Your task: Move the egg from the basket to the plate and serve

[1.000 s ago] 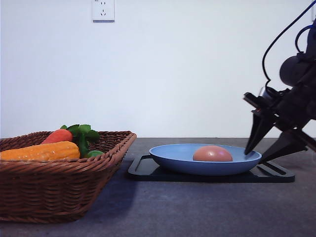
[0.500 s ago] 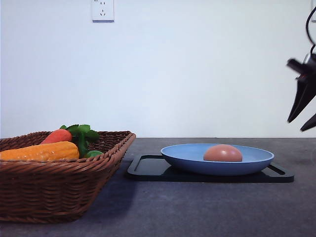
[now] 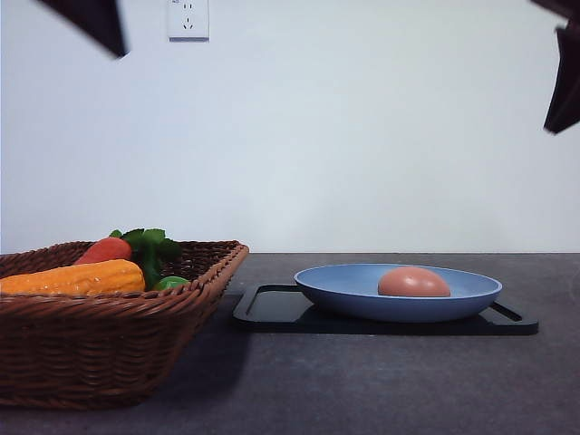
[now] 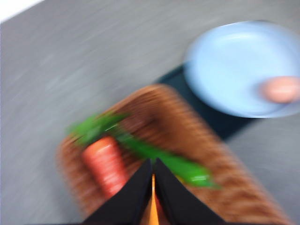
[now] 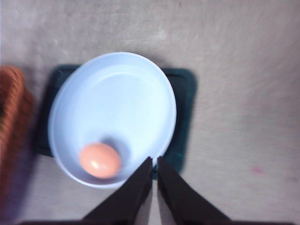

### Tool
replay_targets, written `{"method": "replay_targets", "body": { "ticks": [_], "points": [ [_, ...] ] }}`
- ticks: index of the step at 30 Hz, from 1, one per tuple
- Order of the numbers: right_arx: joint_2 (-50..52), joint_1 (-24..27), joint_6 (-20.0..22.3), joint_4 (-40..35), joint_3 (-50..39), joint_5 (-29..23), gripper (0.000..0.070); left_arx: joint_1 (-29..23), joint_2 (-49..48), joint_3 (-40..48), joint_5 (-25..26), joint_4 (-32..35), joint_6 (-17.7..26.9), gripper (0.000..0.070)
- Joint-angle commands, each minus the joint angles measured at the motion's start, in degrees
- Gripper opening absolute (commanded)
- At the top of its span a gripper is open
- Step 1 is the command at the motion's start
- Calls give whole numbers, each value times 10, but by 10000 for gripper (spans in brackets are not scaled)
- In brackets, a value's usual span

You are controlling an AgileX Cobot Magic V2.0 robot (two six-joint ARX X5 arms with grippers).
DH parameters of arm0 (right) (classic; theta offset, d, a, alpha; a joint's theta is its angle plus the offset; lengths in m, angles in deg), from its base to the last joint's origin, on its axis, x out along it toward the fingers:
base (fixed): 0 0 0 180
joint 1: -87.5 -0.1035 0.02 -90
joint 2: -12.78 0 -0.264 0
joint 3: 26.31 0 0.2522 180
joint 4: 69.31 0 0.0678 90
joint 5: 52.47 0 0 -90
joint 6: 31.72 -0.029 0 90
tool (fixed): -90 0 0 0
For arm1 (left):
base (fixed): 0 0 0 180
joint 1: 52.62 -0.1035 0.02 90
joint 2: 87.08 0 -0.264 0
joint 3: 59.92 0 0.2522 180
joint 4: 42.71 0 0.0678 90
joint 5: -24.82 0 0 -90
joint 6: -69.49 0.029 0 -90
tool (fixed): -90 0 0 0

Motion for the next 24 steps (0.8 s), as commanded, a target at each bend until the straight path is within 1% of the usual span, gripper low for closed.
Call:
{"method": "replay_targets", "body": {
  "ticks": [1, 4, 7, 10, 15, 19, 22, 24],
  "points": [
    [38, -21, 17, -21, -16, -50, 0, -23, -4, 8, 8, 15, -15, 0],
    [118, -62, 18, -81, -66, -101, 0, -70, -29, 49, 18, 53, -21, 0],
    [187, -91, 18, -139, -119, -128, 0, -102, -63, 99, 19, 99, -33, 0],
    [247, -106, 18, -192, -177, -145, 0, -117, -105, 157, 20, 147, -51, 0],
    [324, -113, 17, -275, -279, -144, 0, -120, -193, 260, 24, 238, -83, 0],
    [356, -114, 7, -316, -339, -144, 0, -118, -276, 330, 51, 316, -98, 0],
    [361, -114, -7, -306, -346, -144, 0, -118, -325, 338, 54, 308, -100, 0],
    [361, -114, -9, -311, -346, -144, 0, -118, -344, 337, 54, 308, -100, 0]
  ]
}}
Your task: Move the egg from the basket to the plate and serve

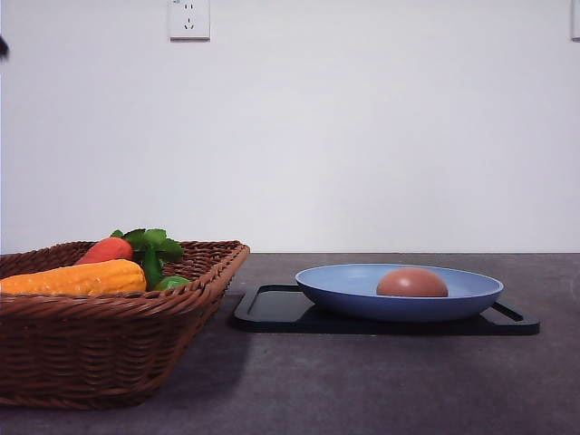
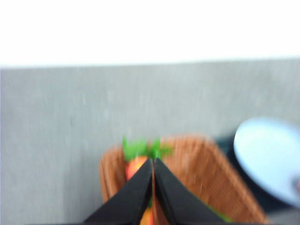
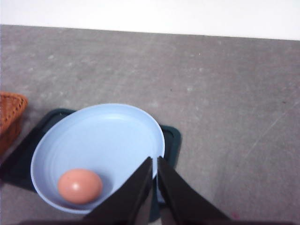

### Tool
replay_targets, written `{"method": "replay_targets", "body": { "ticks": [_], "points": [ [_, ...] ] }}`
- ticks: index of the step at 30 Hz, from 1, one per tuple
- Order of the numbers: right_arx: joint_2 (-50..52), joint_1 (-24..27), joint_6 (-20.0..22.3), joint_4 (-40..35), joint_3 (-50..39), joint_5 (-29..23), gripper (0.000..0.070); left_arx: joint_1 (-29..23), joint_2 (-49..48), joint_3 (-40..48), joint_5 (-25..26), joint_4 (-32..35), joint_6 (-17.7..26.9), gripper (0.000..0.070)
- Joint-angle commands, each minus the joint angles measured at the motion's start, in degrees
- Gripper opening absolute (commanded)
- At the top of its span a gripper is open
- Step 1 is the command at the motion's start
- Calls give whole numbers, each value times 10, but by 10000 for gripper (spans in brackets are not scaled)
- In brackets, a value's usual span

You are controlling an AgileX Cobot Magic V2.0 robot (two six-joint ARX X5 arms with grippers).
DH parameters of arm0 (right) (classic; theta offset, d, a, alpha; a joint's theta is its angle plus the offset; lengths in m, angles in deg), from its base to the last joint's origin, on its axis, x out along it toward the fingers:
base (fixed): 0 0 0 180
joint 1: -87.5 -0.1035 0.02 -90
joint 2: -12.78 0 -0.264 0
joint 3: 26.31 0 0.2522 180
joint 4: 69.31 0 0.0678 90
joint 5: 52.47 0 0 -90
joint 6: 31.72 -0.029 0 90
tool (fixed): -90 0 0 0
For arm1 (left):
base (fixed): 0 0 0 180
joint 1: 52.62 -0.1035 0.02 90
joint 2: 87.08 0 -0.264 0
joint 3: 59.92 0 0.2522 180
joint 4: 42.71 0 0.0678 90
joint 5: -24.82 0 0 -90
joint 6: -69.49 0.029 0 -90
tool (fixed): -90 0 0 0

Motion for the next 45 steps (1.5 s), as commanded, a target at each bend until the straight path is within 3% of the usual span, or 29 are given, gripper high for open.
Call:
{"method": "replay_targets", "body": {
  "ticks": [1, 15, 21, 27, 35, 45],
  "points": [
    [-1, -3, -11, -12, 4, -3, 0, 2, -7, -7, 1, 7, -7, 0],
    [-1, -3, -11, -27, 4, -2, 0, 4, -17, -7, 2, 5, -7, 0],
    [0, -3, -11, -28, 4, -2, 0, -5, -118, -6, -1, -47, 29, 0],
    [0, -3, -11, -28, 4, -2, 0, -77, -208, 30, -1, -53, 51, 0],
    [0, -3, -11, -28, 4, -2, 0, -198, -237, 137, 1, -51, 49, 0],
    [0, -3, -11, -28, 4, -2, 0, -243, -296, 249, 1, -27, 50, 0]
  ]
}}
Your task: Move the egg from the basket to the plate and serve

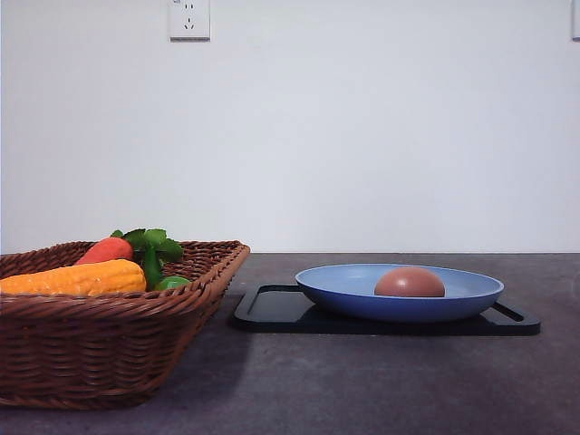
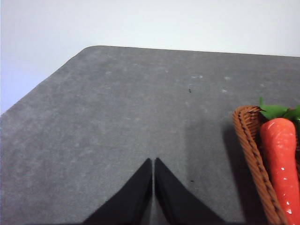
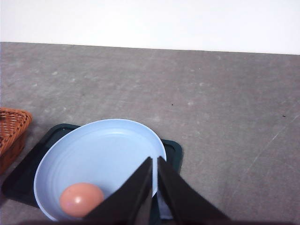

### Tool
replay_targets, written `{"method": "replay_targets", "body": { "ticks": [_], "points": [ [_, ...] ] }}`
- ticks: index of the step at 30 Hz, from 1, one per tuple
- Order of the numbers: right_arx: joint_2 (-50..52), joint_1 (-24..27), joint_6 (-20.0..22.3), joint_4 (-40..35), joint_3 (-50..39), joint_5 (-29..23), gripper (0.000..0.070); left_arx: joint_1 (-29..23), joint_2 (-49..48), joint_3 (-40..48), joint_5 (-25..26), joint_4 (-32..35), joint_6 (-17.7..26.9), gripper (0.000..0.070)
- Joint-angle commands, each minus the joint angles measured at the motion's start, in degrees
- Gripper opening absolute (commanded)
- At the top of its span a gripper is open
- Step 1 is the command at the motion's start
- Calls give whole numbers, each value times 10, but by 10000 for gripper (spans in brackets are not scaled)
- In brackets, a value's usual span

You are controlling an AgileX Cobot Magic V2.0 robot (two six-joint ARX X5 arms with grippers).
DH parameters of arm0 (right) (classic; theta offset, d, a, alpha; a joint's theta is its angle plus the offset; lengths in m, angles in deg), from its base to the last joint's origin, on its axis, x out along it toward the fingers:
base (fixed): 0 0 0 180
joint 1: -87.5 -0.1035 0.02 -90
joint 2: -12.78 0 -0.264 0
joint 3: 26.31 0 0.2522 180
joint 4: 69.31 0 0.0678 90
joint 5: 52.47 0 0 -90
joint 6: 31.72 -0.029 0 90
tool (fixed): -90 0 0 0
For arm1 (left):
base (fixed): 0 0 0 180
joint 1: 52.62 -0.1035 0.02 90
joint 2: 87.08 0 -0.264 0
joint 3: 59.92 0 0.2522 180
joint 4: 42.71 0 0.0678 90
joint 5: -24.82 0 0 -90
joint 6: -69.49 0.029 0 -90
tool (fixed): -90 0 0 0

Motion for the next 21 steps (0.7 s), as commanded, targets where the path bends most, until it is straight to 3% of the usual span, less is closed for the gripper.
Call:
{"method": "replay_targets", "body": {
  "ticks": [1, 21],
  "points": [
    [-1, -3, -6, -6, 4, -2, 0, -1, -1, 8, 0, 8, 6, 0],
    [-1, -2, -6, -6, 4, -2, 0, -1, -1, 46, 2, 12, 0, 0]
  ]
}}
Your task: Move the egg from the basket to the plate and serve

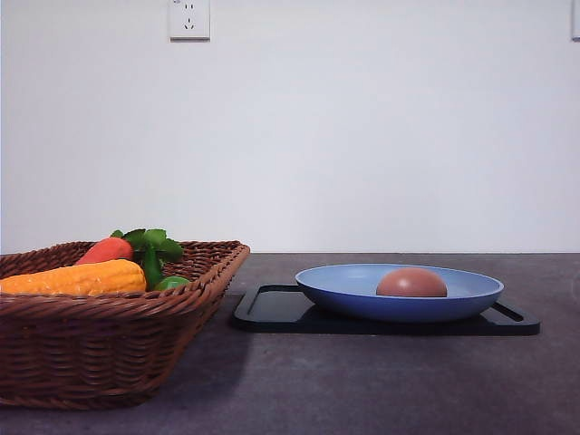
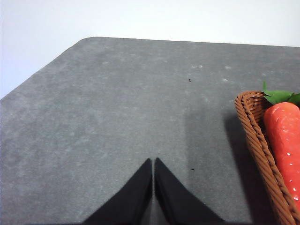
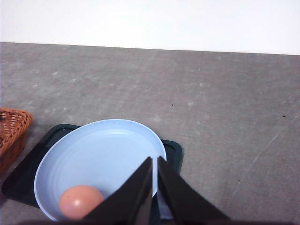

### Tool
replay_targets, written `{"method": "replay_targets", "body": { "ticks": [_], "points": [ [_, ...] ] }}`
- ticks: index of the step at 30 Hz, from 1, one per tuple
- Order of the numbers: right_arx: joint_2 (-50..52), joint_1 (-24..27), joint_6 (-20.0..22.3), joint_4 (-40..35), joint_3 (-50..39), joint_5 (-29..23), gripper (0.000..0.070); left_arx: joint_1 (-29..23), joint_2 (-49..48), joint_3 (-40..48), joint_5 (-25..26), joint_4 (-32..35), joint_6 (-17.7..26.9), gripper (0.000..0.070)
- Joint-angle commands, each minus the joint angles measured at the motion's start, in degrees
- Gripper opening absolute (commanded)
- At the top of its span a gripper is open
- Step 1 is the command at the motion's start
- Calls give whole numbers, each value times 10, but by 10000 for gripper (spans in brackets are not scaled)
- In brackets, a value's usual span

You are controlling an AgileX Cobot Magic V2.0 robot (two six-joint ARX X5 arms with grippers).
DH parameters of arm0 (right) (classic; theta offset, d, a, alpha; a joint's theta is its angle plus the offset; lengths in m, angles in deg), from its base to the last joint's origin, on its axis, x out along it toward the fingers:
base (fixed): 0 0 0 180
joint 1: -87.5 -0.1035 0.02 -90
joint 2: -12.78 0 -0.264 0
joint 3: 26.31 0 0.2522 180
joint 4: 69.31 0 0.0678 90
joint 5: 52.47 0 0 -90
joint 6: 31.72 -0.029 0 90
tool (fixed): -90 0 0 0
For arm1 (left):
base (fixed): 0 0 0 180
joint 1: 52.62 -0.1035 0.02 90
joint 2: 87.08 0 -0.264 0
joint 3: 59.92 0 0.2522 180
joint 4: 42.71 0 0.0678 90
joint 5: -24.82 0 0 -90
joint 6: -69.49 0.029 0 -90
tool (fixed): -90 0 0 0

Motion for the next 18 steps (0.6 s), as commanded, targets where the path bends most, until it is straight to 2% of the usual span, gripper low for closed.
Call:
{"method": "replay_targets", "body": {
  "ticks": [1, 18],
  "points": [
    [-1, -2, -6, -6, 4, -2, 0, -1, -1, 14, -1, -7, -2, 0],
    [-1, -2, -6, -6, 4, -3, 0, -1, -1, 14, -1, -7, -2, 0]
  ]
}}
